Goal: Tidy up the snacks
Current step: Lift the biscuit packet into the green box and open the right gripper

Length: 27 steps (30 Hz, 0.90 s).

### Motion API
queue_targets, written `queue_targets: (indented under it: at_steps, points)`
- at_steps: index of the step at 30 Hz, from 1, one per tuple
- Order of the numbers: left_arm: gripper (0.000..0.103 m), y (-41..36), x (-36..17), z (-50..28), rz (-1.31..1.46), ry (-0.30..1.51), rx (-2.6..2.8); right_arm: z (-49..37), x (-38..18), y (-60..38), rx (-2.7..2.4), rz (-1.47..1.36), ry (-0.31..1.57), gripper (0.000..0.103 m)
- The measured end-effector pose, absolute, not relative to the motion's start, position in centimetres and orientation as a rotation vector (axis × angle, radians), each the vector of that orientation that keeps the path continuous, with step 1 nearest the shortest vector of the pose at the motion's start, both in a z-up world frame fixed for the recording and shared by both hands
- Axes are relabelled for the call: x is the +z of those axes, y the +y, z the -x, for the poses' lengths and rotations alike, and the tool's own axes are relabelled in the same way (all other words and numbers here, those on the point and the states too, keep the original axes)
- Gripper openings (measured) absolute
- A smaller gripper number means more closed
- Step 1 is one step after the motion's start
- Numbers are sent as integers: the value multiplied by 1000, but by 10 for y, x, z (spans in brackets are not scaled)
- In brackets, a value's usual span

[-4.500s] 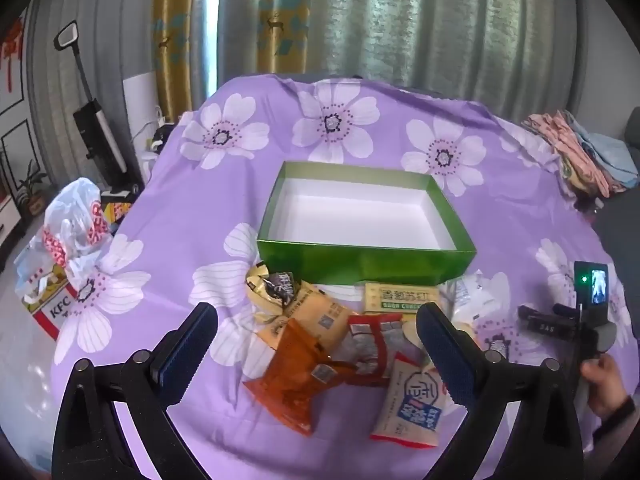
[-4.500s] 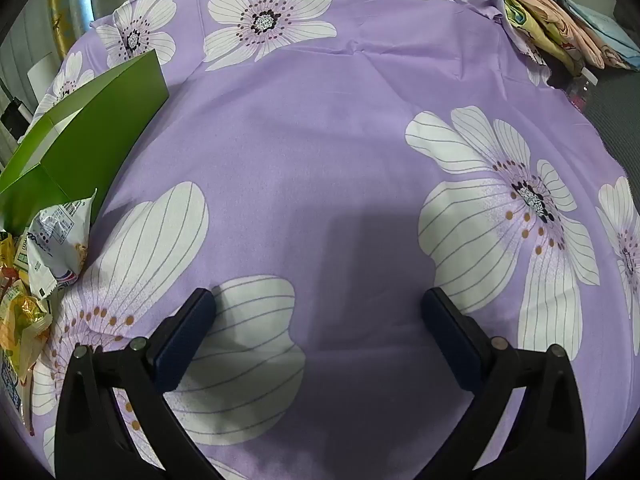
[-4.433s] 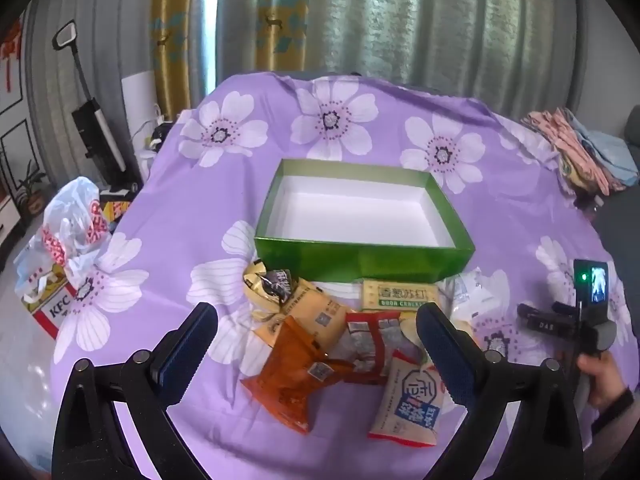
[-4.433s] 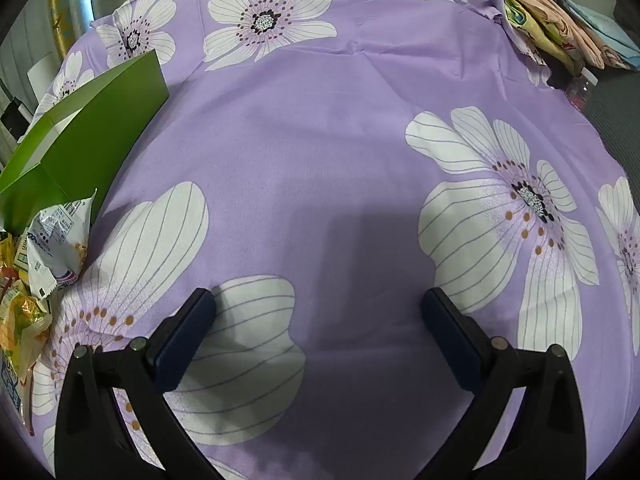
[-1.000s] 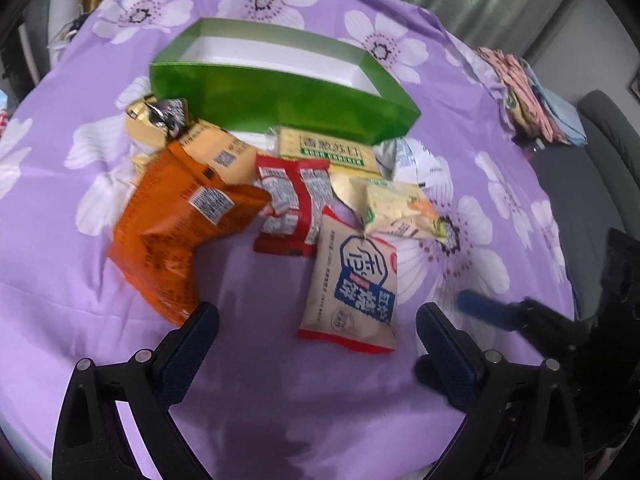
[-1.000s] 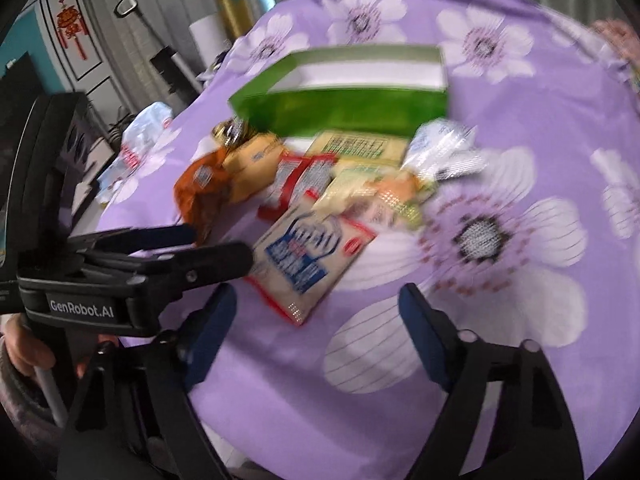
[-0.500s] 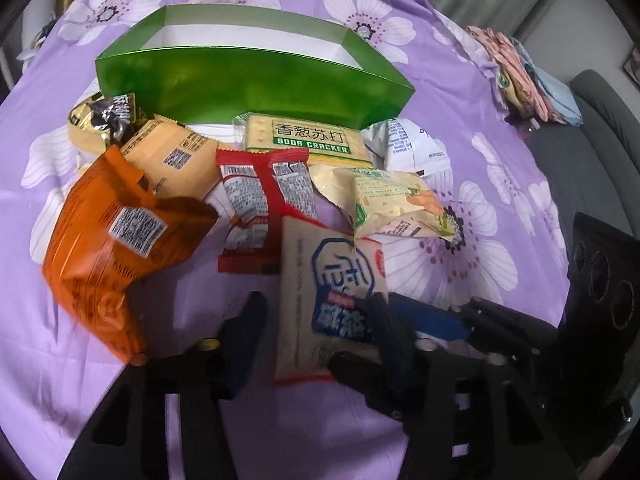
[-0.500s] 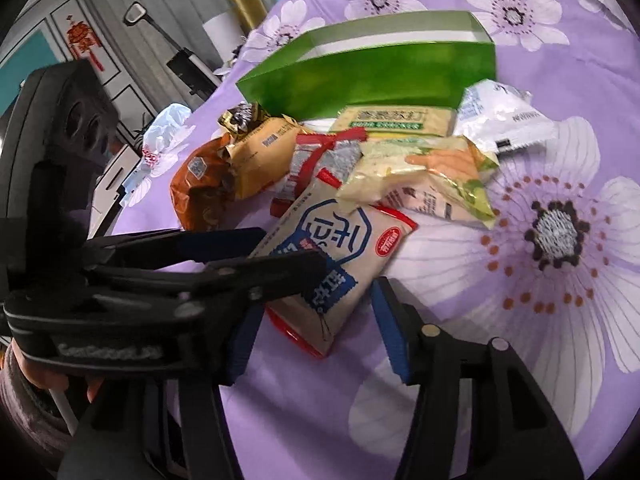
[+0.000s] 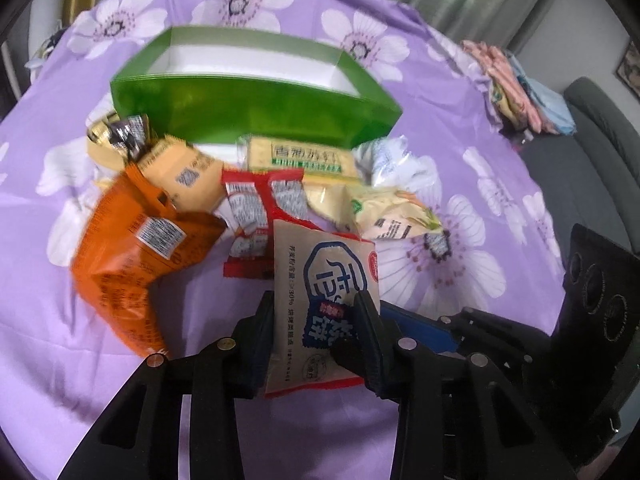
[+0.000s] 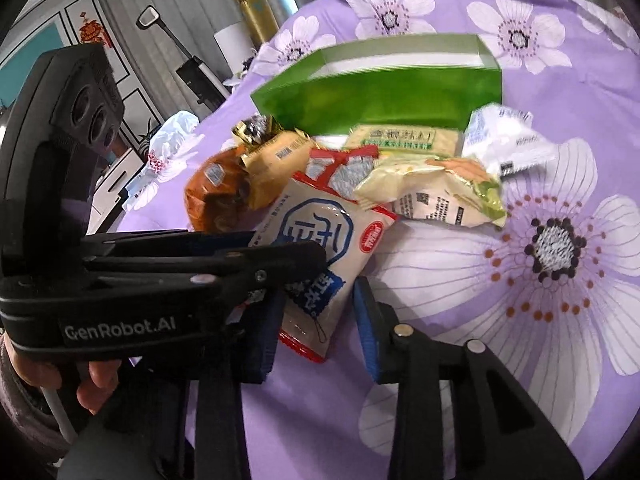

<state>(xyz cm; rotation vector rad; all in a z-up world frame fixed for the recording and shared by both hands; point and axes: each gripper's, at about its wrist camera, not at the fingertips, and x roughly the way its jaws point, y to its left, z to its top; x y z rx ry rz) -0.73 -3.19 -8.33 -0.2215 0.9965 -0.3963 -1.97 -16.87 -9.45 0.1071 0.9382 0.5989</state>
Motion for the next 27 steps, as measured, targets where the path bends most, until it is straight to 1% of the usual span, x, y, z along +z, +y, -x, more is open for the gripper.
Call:
queue_targets:
  at_steps: [8, 12, 17, 21, 27]
  points:
    - [39, -25, -37, -2, 221, 880, -377, 13, -53, -160, 618, -107, 816, 34]
    - [39, -21, -11, -29, 209, 812, -360, -13, -33, -155, 628, -102, 745, 34]
    - [39, -12, 12, -66, 210, 772, -337, -56, -13, -152, 641, -118, 680, 34]
    - [39, -5, 23, -101, 220, 769, -329, -90, 0, -147, 661, -119, 640, 34]
    - [39, -3, 24, -152, 206, 804, -314, -142, 0, -143, 678, -142, 628, 34]
